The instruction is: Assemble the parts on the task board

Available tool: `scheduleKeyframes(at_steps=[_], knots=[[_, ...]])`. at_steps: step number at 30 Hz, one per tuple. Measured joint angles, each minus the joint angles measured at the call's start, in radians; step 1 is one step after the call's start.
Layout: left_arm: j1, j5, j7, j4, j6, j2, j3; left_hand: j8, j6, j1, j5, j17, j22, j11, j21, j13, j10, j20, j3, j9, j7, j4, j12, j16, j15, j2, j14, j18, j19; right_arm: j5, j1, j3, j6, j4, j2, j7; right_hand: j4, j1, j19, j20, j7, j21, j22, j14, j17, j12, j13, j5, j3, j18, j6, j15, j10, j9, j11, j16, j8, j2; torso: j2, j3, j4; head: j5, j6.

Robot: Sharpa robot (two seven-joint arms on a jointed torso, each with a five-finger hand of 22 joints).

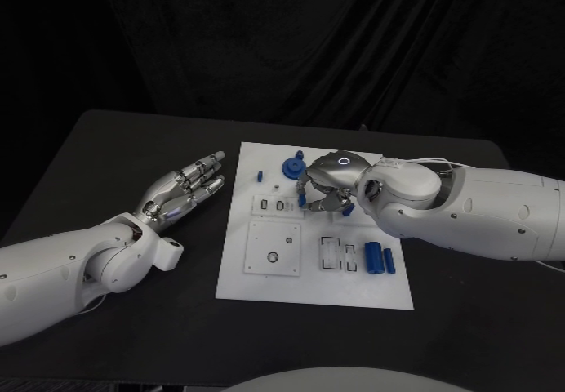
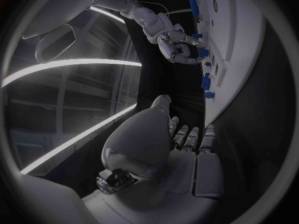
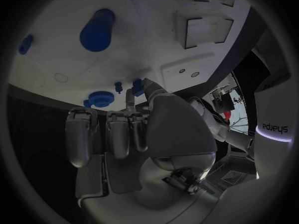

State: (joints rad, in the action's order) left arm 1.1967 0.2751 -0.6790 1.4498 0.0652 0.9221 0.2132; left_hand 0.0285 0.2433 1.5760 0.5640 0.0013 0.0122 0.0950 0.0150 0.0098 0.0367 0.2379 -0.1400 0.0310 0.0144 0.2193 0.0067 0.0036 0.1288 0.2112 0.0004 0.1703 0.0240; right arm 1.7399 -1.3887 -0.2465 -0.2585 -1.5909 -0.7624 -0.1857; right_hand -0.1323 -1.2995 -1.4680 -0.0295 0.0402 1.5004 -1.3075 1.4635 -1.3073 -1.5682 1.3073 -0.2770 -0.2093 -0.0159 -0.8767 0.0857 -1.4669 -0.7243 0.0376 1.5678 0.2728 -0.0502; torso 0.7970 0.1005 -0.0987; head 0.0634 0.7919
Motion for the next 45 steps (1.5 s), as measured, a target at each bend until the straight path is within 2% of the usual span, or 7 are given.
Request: scheduleKeyframes(at_steps=[17,21,27,29,35,38,45], knots=[[0.000,0.000,0.000,-0.003,-0.006,-0.003,0.000,0.000,0.000,0.000,0.000,0.000,0.000,0.001,0.000,0.000,-0.001,0.000,0.000,0.000,0.000,0.000,0.000,0.000,0.000,0.000,0.000,0.000,0.000,0.048,0.004,0.001,0.006,0.014,0.026,-0.004,0.000,0.009,0.000,0.000,0.000,0.000,0.000,0.000,0.000,0.000,0.000,0.000,0.000,0.000,0.000,0.000,0.000,0.001,0.000,0.000,-0.005,0.002,0.000,0.0010,-0.0001,-0.002,0.007],[0.000,0.000,0.000,-0.004,-0.007,-0.004,0.000,0.000,0.000,0.000,0.000,0.000,0.000,0.004,0.000,0.000,0.001,0.000,0.003,0.000,0.000,-0.003,0.000,0.000,0.000,0.000,0.000,0.000,0.000,0.052,0.004,0.001,0.006,0.016,0.028,-0.004,0.000,0.010,0.000,0.000,-0.003,0.000,0.000,0.000,0.000,0.000,0.000,0.000,0.000,0.000,0.005,0.000,0.000,0.001,0.000,0.000,-0.015,0.003,0.000,0.0011,-0.0002,-0.002,0.009],[0.000,0.000,0.000,-0.005,-0.008,-0.005,0.000,0.000,0.000,0.000,0.000,0.000,0.000,0.004,0.000,0.000,0.001,0.000,0.003,0.000,0.000,-0.003,0.000,0.000,0.000,0.000,0.000,0.000,0.000,0.054,0.004,0.001,0.010,0.018,0.029,-0.004,0.003,0.025,0.000,0.000,0.007,-0.006,0.000,0.000,0.000,0.000,0.000,-0.005,0.002,0.000,0.054,0.000,0.000,0.026,0.000,0.000,-0.065,0.015,-0.001,0.0011,-0.0002,0.000,0.007],[0.000,0.000,0.000,-0.005,-0.008,-0.005,0.000,0.000,0.000,0.000,0.000,0.000,0.000,0.004,0.000,0.000,0.001,0.000,0.003,0.000,0.000,-0.003,0.000,0.000,0.000,0.000,0.000,0.000,0.000,0.055,0.005,0.001,0.013,0.019,0.029,-0.005,0.003,0.041,0.000,0.000,0.008,-0.009,0.000,0.000,0.000,0.000,0.001,-0.006,0.002,0.000,0.073,0.000,0.000,0.041,0.000,0.000,-0.086,0.000,-0.001,0.0011,-0.0003,0.000,0.007],[0.000,0.000,0.000,-0.008,-0.010,-0.006,0.000,0.000,0.000,0.000,0.000,0.000,0.000,0.004,0.000,0.000,0.001,0.000,0.003,0.000,0.000,-0.003,0.000,0.000,0.000,0.000,0.000,0.000,0.000,0.056,0.005,0.000,0.022,0.020,0.030,-0.005,-0.006,0.075,0.000,0.000,0.011,-0.009,0.000,0.000,0.000,0.000,0.001,-0.006,0.005,0.000,0.132,0.000,0.000,0.091,0.000,0.000,-0.151,-0.017,-0.001,0.0011,-0.0002,0.000,0.008],[0.000,0.000,0.000,-0.008,-0.010,-0.007,0.000,0.000,0.000,0.000,0.000,0.000,0.000,0.004,0.000,0.000,0.001,0.000,0.003,0.000,0.000,-0.003,0.000,0.000,0.000,0.000,0.000,0.000,0.000,0.057,0.005,0.000,0.026,0.021,0.031,-0.005,-0.011,0.087,0.000,0.000,0.013,-0.009,0.000,0.000,0.000,0.000,0.001,-0.006,0.011,0.000,0.141,0.000,0.000,0.108,-0.001,0.000,-0.169,-0.021,-0.001,0.0011,0.0000,0.001,0.010],[-0.001,0.000,0.000,-0.010,-0.012,-0.007,0.000,0.000,0.000,0.000,0.000,0.000,0.000,0.004,0.000,0.000,0.001,0.000,0.003,0.000,0.000,-0.003,0.000,0.000,0.000,0.000,0.000,0.000,0.000,0.057,0.005,0.000,0.030,0.022,0.031,-0.005,-0.027,0.104,0.000,0.000,0.020,-0.014,0.000,0.000,0.000,0.000,0.001,-0.006,0.020,0.000,0.149,0.000,0.000,0.126,-0.008,0.000,-0.183,-0.030,-0.001,0.0003,0.0010,0.002,0.012]])
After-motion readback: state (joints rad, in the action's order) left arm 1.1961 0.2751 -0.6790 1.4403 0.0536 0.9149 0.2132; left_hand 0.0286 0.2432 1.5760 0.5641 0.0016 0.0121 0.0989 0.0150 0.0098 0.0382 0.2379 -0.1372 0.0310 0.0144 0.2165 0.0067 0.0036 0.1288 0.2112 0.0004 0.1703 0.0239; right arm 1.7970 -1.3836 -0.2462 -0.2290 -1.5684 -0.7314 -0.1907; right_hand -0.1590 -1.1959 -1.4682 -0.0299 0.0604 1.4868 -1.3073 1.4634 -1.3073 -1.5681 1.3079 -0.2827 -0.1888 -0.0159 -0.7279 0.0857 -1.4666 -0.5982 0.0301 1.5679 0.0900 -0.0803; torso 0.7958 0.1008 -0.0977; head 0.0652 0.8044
